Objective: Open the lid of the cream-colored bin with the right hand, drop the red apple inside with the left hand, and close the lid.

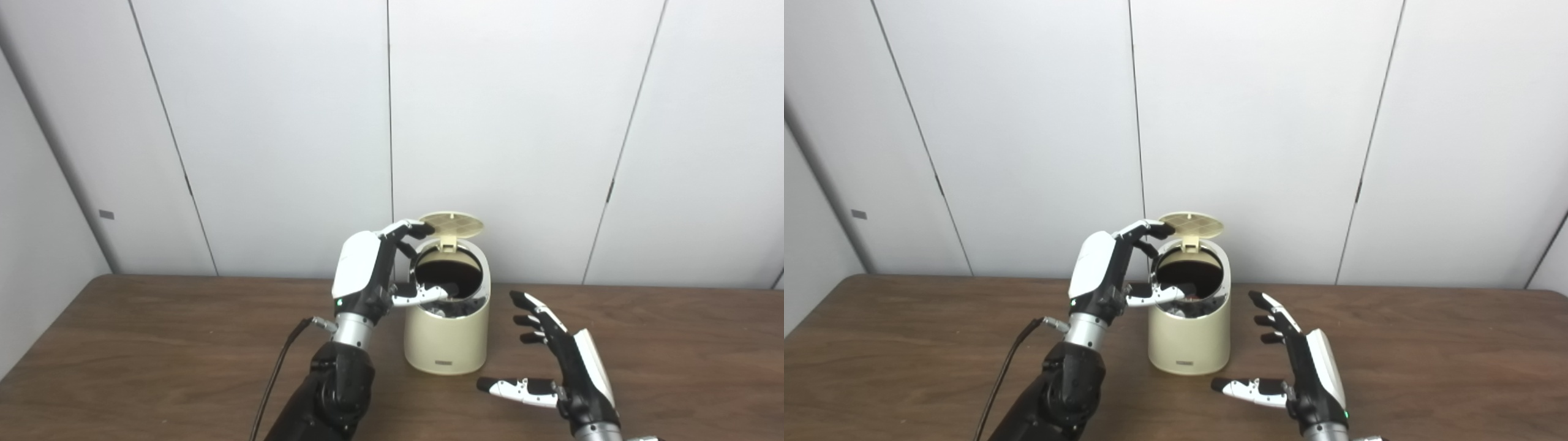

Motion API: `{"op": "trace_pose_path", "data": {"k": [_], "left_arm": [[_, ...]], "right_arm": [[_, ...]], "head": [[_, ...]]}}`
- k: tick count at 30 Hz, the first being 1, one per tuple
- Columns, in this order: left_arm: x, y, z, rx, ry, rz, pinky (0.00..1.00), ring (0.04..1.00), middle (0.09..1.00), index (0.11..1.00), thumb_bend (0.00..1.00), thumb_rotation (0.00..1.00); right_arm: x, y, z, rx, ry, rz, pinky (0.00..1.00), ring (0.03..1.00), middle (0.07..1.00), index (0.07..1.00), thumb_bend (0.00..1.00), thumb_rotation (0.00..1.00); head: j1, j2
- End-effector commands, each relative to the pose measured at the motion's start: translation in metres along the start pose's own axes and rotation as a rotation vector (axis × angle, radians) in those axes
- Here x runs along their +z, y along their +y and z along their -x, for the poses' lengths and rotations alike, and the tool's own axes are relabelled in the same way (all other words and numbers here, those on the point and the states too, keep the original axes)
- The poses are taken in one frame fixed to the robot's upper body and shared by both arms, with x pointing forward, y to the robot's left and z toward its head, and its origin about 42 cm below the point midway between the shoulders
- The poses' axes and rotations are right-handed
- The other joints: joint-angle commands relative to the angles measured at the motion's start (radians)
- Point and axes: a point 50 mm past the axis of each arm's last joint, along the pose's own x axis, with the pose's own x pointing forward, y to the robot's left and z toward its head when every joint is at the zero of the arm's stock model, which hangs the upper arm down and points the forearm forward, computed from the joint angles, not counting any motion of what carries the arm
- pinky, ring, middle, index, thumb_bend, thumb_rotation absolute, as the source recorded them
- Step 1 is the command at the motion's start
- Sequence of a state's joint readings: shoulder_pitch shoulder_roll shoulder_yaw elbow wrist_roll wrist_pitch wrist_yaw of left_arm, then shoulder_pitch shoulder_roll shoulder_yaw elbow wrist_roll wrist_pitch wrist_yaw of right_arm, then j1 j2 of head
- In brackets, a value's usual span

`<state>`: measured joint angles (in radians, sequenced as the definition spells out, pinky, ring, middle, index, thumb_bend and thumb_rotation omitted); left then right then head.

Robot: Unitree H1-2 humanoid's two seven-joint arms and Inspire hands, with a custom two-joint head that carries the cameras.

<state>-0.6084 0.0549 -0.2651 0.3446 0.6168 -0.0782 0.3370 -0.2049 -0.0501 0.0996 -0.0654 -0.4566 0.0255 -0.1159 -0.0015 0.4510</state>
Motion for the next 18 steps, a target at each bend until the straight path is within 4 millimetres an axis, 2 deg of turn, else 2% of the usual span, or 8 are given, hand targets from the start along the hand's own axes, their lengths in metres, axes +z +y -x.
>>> {"op": "trace_pose_path", "data": {"k": [1, 3, 5, 6, 8, 13, 18], "left_arm": [[0.01, -0.002, -0.008, -0.022, -0.034, 0.028, 0.74, 0.707, 0.681, 0.672, 0.89, 0.17], [0.009, -0.001, -0.006, 0.0, -0.037, 0.055, 0.7, 0.675, 0.633, 0.639, 0.86, 0.13], [0.007, 0.0, -0.004, 0.019, -0.042, 0.082, 0.61, 0.601, 0.569, 0.603, 0.82, 0.08], [0.006, 0.0, -0.002, 0.032, -0.042, 0.1, 0.56, 0.552, 0.508, 0.554, 0.64, 0.03], [0.002, 0.001, 0.0, 0.05, -0.04, 0.127, 0.52, 0.506, 0.477, 0.524, 0.55, 0.01], [-0.01, 0.002, 0.006, 0.094, -0.027, 0.168, 0.47, 0.482, 0.476, 0.5, 0.52, 0.0], [-0.022, 0.007, 0.012, 0.122, -0.027, 0.162, 0.5, 0.519, 0.485, 0.497, 0.52, 0.0]], "right_arm": [[0.02, -0.005, -0.011, -0.039, -0.083, -0.014, 0.68, 0.787, 0.855, 0.837, 0.78, 0.04], [0.019, -0.006, -0.011, -0.038, -0.083, -0.015, 0.68, 0.788, 0.856, 0.837, 0.78, 0.04], [0.019, -0.006, -0.012, -0.036, -0.086, -0.014, 0.67, 0.787, 0.855, 0.838, 0.78, 0.04], [0.018, -0.006, -0.012, -0.035, -0.087, -0.015, 0.67, 0.786, 0.855, 0.838, 0.78, 0.04], [0.017, -0.006, -0.012, -0.032, -0.087, -0.016, 0.67, 0.787, 0.856, 0.839, 0.78, 0.04], [0.016, -0.008, -0.012, -0.029, -0.08, -0.01, 0.67, 0.791, 0.856, 0.839, 0.78, 0.05], [0.013, -0.01, -0.012, -0.022, -0.079, 0.001, 0.68, 0.793, 0.859, 0.84, 0.77, 0.03]], "head": [[0.002, -0.001], [0.004, 0.0], [0.01, -0.002], [0.012, -0.003], [0.011, -0.005], [0.017, -0.006], [0.024, -0.008]]}}
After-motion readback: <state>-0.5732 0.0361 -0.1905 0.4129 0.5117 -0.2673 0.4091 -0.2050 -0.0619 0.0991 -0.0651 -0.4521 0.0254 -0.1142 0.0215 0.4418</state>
